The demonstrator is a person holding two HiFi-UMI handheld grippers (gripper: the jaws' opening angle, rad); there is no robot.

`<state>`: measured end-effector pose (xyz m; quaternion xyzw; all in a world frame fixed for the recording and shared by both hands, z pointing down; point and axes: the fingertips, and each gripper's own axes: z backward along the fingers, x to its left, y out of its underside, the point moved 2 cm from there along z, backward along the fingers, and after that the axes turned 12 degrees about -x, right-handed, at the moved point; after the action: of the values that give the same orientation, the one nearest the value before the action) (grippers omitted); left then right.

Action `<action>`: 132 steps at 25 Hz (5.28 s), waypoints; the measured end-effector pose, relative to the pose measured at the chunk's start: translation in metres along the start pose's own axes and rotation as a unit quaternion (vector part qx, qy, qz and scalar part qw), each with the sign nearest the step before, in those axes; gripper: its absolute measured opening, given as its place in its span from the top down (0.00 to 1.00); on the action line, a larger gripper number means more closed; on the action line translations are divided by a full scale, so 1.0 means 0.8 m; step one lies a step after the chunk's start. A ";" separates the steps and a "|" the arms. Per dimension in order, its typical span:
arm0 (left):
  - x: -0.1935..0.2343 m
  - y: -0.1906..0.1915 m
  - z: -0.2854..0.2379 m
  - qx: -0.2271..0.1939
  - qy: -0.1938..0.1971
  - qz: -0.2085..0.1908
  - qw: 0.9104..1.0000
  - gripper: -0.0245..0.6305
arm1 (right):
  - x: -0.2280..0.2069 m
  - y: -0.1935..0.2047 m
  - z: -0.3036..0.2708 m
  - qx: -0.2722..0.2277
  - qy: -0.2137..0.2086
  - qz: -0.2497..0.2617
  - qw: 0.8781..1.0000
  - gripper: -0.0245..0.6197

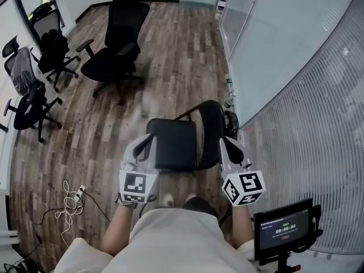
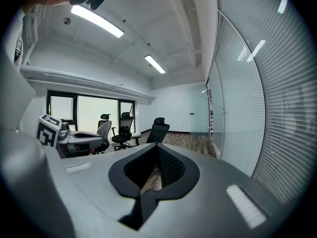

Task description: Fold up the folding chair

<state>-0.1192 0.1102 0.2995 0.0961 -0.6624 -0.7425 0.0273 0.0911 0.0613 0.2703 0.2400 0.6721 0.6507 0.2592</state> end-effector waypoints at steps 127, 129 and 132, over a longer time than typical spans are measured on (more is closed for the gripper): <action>0.087 0.795 -0.004 0.482 0.047 0.374 0.791 0.51 | -0.239 0.369 -0.050 0.444 0.101 -0.170 0.874 0.65; 0.087 0.796 -0.006 0.482 0.063 0.392 0.781 0.52 | -0.239 0.370 -0.056 0.437 0.098 -0.172 0.877 0.65; 0.085 0.797 -0.005 0.476 0.075 0.415 0.772 0.50 | -0.238 0.373 -0.060 0.441 0.091 -0.167 0.877 0.67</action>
<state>-0.2408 0.0178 0.9220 -0.1325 -0.9022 -0.2395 0.3333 0.1977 -0.0889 0.5761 0.1530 0.9403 0.2528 0.1689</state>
